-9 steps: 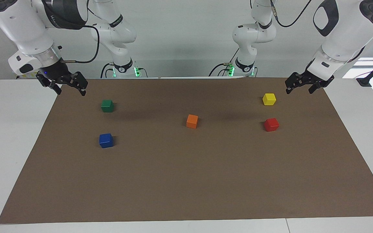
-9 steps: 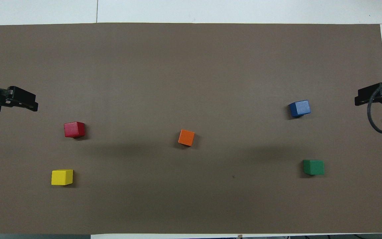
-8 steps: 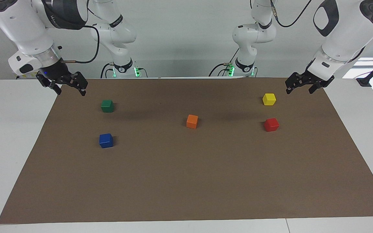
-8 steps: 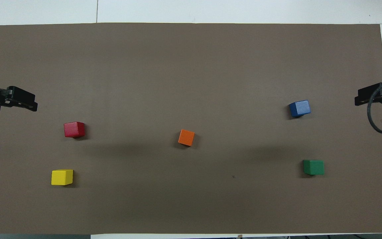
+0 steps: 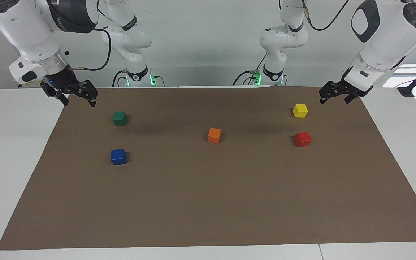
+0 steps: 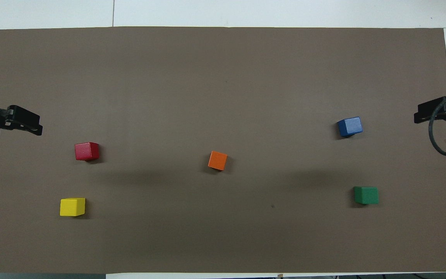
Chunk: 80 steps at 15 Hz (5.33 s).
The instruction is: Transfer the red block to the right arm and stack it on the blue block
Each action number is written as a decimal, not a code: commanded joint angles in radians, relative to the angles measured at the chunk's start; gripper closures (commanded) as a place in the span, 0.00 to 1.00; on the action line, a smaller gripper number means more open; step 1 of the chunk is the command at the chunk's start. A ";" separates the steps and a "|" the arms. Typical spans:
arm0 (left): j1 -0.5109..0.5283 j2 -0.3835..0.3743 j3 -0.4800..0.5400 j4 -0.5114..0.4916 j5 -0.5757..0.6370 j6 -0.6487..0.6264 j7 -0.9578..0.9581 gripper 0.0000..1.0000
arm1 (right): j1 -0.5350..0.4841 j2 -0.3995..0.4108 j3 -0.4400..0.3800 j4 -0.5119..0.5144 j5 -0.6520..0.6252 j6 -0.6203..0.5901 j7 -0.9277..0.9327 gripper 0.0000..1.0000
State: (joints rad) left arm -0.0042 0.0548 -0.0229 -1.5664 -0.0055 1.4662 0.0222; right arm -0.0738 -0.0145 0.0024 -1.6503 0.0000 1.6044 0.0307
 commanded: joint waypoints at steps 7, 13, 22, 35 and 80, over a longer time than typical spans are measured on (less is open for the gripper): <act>0.021 -0.018 0.004 -0.208 0.022 0.268 0.001 0.00 | -0.011 -0.002 0.010 0.000 0.005 -0.008 0.012 0.00; 0.027 0.028 0.004 -0.392 0.021 0.531 -0.024 0.00 | -0.012 -0.022 0.010 -0.051 0.006 0.017 0.020 0.00; 0.020 0.034 0.003 -0.595 0.021 0.733 -0.045 0.00 | -0.018 -0.024 0.010 -0.057 0.006 0.017 0.020 0.00; -0.010 0.077 0.001 -0.630 0.021 0.781 -0.088 0.03 | -0.011 -0.024 0.010 -0.059 0.006 0.032 0.024 0.00; -0.197 -0.112 -0.006 -0.429 -1.019 0.578 -1.559 1.00 | -0.100 0.272 0.008 -0.506 1.623 -0.200 -0.851 0.00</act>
State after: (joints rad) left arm -0.1447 -0.0098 -0.0364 -1.9408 -0.9975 1.9743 -1.4771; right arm -0.1952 0.2550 0.0047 -2.1694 1.6073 1.3587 -0.8759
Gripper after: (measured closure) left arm 0.449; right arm 0.000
